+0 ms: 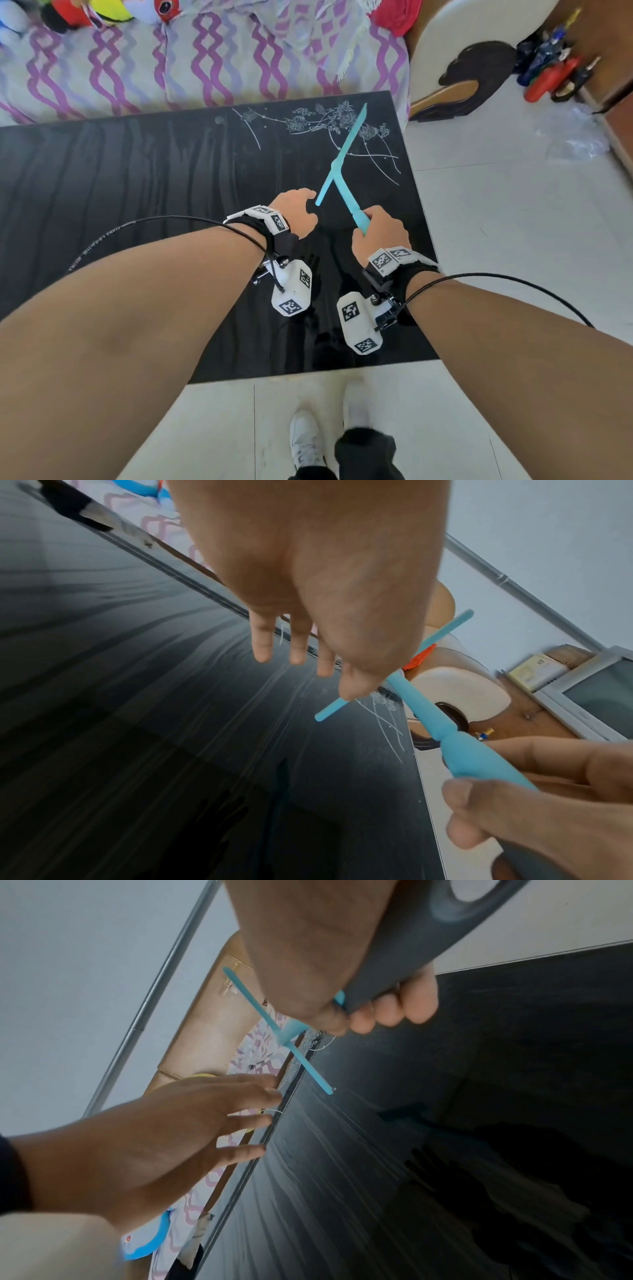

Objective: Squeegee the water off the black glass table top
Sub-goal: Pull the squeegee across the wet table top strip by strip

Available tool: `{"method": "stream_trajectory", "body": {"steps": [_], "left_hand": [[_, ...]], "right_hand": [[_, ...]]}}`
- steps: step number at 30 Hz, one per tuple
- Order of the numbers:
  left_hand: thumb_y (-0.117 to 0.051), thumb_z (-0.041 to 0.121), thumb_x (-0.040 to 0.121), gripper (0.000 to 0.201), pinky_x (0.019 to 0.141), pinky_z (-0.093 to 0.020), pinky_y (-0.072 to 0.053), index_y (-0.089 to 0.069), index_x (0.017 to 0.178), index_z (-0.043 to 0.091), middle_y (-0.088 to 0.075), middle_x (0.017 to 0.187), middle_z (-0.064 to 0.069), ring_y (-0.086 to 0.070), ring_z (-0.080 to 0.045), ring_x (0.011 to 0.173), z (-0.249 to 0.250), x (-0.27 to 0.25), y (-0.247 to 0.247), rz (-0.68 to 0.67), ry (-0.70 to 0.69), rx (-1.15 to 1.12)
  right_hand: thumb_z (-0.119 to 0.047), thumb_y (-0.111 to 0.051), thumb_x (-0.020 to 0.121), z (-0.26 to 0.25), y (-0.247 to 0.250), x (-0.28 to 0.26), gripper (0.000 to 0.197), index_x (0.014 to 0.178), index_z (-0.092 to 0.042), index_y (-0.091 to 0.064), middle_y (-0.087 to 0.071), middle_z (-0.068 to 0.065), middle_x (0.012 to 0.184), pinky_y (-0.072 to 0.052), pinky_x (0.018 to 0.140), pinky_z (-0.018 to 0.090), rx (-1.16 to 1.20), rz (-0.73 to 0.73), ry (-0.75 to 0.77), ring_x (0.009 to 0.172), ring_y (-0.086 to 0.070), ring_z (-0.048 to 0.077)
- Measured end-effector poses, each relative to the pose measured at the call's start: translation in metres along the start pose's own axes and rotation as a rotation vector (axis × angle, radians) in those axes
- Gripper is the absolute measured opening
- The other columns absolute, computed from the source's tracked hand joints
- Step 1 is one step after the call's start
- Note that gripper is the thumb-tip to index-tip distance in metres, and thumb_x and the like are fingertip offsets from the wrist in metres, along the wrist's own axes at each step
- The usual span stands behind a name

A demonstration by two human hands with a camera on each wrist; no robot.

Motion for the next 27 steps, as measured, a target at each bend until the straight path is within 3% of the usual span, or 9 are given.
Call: {"method": "stream_trajectory", "body": {"steps": [3, 7, 11, 17, 19, 22, 27], "left_hand": [[-0.05, 0.022, 0.092, 0.058, 0.1, -0.034, -0.041, -0.033, 0.147, 0.016, -0.051, 0.141, -0.005, -0.051, -0.026, 0.124, 0.0, 0.049, 0.009, 0.019, 0.015, 0.026], [-0.051, 0.021, 0.09, 0.055, 0.098, -0.032, -0.043, -0.04, 0.144, 0.016, -0.054, 0.137, -0.005, -0.054, -0.025, 0.121, -0.009, 0.116, 0.009, 0.032, 0.068, 0.018], [-0.052, 0.02, 0.09, 0.053, 0.103, -0.031, -0.038, -0.043, 0.142, 0.016, -0.054, 0.137, -0.005, -0.051, -0.025, 0.125, -0.023, 0.179, 0.0, 0.095, 0.094, -0.027], [-0.052, 0.021, 0.09, 0.047, 0.104, -0.03, -0.038, -0.049, 0.137, 0.019, -0.056, 0.133, -0.002, -0.05, -0.023, 0.125, -0.045, 0.248, -0.013, 0.221, 0.117, -0.102], [-0.053, 0.021, 0.089, 0.046, 0.106, -0.031, -0.038, -0.051, 0.135, 0.02, -0.056, 0.133, -0.003, -0.05, -0.023, 0.125, -0.052, 0.265, -0.012, 0.274, 0.12, -0.102], [-0.061, 0.018, 0.087, 0.05, 0.106, -0.032, -0.038, -0.05, 0.135, 0.022, -0.054, 0.135, -0.003, -0.049, -0.024, 0.126, -0.059, 0.3, -0.009, 0.29, 0.153, -0.069], [-0.083, 0.027, 0.069, 0.079, 0.106, -0.035, -0.039, -0.047, 0.139, 0.023, -0.05, 0.139, -0.004, -0.048, -0.028, 0.127, -0.056, 0.348, 0.001, 0.179, 0.172, 0.043]], "right_hand": [[-0.028, -0.051, 0.098, -0.003, -0.008, 0.046, 0.025, 0.122, -0.022, -0.046, -0.058, 0.001, 0.093, -0.043, 0.063, 0.031, 0.058, 0.024, 0.001, 0.075, -0.057, 0.023], [-0.039, -0.042, 0.097, -0.007, -0.031, 0.109, 0.017, 0.109, -0.027, -0.041, -0.066, 0.008, 0.082, -0.059, 0.062, 0.046, 0.189, 0.04, -0.002, 0.066, -0.066, 0.033], [-0.041, -0.041, 0.099, -0.005, -0.049, 0.174, 0.027, 0.112, -0.018, -0.047, -0.066, 0.009, 0.085, -0.056, 0.068, 0.048, 0.273, 0.059, -0.003, 0.071, -0.065, 0.037], [-0.048, -0.044, 0.085, -0.009, -0.078, 0.248, 0.039, 0.11, -0.021, -0.054, -0.068, 0.007, 0.086, -0.056, 0.068, 0.053, 0.447, 0.109, -0.003, 0.07, -0.066, 0.038], [-0.044, -0.045, 0.087, -0.012, -0.082, 0.268, 0.034, 0.109, -0.02, -0.053, -0.067, 0.005, 0.087, -0.056, 0.061, 0.049, 0.518, 0.093, 0.0, 0.063, -0.064, 0.034], [-0.032, -0.044, 0.099, -0.014, -0.091, 0.304, 0.018, 0.106, -0.015, -0.047, -0.06, 0.003, 0.076, -0.043, 0.038, 0.027, 0.701, 0.031, -0.032, 0.038, -0.051, 0.018], [-0.038, -0.039, 0.101, -0.023, -0.097, 0.341, 0.025, 0.112, -0.017, -0.044, -0.059, 0.005, 0.071, -0.032, 0.034, 0.018, 0.846, -0.084, -0.097, 0.033, -0.04, 0.016]]}}
Point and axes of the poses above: each hand's wrist, its own x-axis towards the middle knuckle, its own y-axis out of the back of the hand, z = x × y, the point moved 2 cm from there along x, towards the middle knuckle
